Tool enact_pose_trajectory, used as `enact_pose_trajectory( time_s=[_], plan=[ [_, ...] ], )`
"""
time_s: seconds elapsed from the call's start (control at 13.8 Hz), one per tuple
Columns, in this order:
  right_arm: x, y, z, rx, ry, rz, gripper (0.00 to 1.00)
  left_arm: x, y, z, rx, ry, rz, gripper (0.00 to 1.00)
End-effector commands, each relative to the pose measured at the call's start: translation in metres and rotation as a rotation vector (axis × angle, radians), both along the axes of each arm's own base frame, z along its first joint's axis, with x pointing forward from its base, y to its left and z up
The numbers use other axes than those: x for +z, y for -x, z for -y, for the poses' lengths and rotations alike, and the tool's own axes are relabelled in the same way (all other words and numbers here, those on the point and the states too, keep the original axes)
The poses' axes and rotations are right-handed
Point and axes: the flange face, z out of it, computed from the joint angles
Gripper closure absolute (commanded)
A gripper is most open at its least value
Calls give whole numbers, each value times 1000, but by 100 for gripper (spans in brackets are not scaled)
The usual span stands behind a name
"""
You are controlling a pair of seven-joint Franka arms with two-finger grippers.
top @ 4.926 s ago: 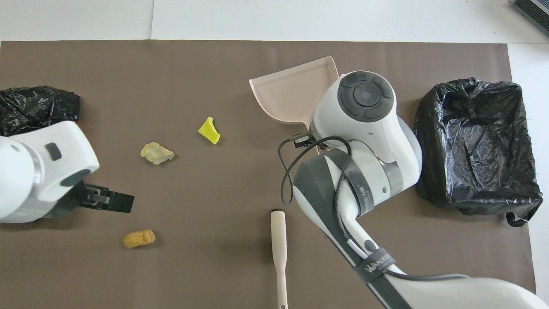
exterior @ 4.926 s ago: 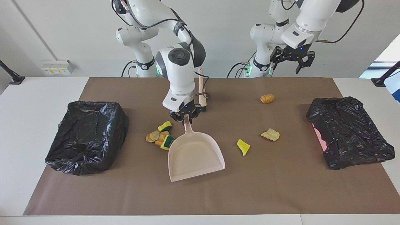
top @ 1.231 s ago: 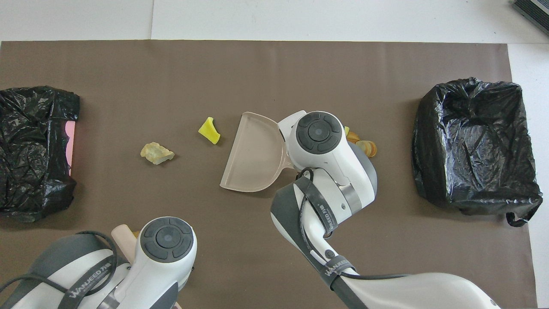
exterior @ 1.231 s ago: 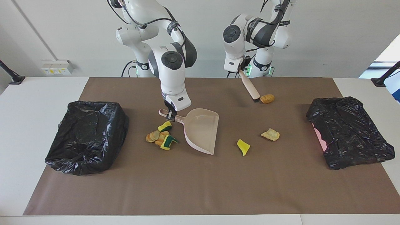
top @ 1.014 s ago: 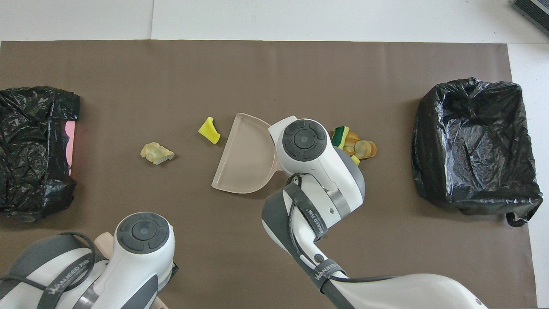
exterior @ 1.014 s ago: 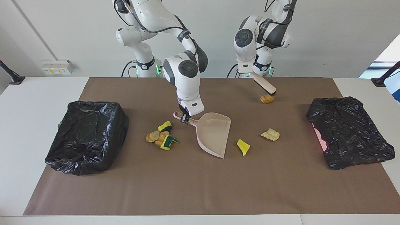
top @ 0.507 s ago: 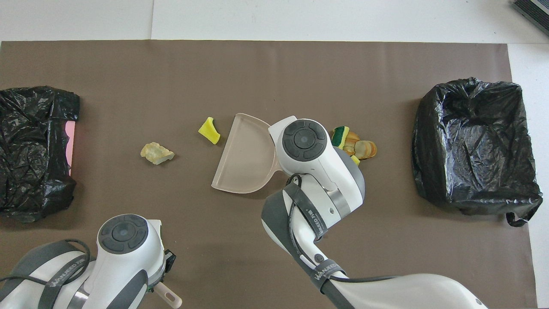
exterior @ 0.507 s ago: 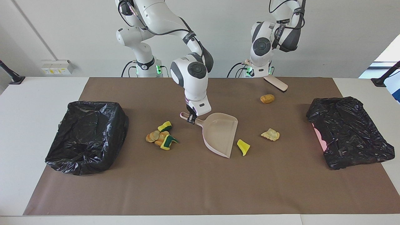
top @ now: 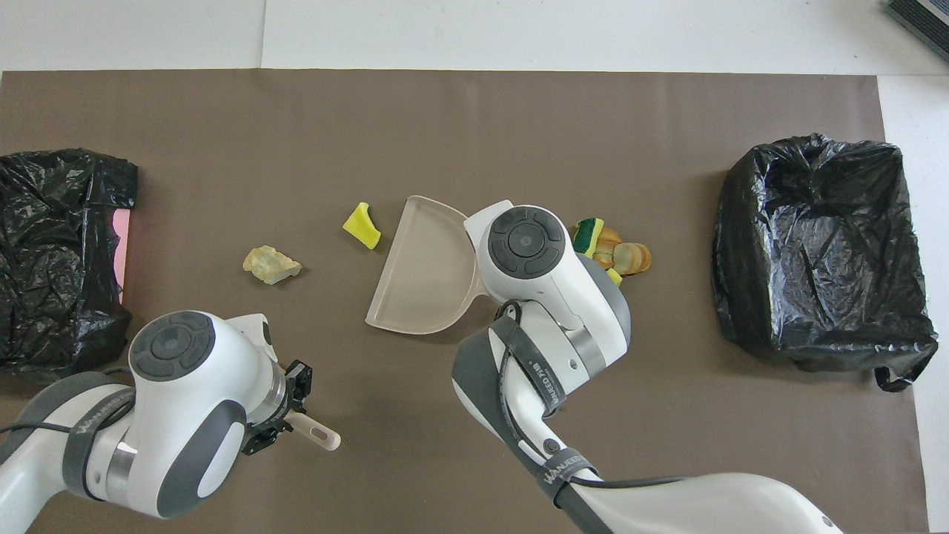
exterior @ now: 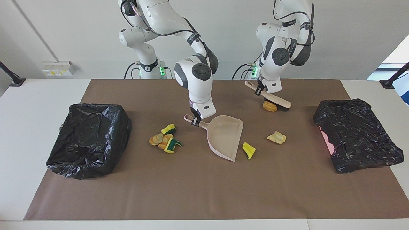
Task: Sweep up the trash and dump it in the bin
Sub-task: 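Sweep the sponge and bread scraps into the dustpan with the left gripper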
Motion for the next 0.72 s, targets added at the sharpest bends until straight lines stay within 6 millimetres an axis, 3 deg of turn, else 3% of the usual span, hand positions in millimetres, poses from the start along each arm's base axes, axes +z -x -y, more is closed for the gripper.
enact_pose_trajectory(
  time_s=[0.0,0.22,0.43,0.65],
  plan=[
    [-2,2,-1,-14,-5,-18,100,6,-41,5,48,37,44,100],
    [-2,2,-1,-14,-5,-18,100,8,-60,14,63,80,128,100],
    [-2,2,-1,-13,-7,-15,100,7,-63,14,43,91,145,100],
    [-1,2,-2,-13,-7,-14,100,8,-65,11,-186,144,161,100]
  ],
)
